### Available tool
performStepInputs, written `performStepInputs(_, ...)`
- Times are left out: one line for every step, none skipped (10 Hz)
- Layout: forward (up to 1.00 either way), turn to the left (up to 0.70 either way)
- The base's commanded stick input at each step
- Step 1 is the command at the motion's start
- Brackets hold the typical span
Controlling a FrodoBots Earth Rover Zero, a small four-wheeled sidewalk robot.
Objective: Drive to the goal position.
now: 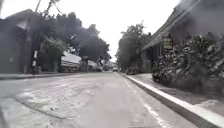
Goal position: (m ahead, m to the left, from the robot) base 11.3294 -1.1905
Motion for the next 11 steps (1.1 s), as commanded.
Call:
performStepInputs(0.7, 0.0)
performStepInputs(0.7, 0.0)
performStepInputs(0.7, 0.0)
performStepInputs(0.7, 0.0)
performStepInputs(0.7, 0.0)
performStepInputs(0.7, 0.0)
performStepInputs(0.7, 0.0)
performStepInputs(0.7, 0.01)
performStepInputs(0.7, 0.02)
performStepInputs(0.7, 0.0)
performStepInputs(0.7, 0.0)
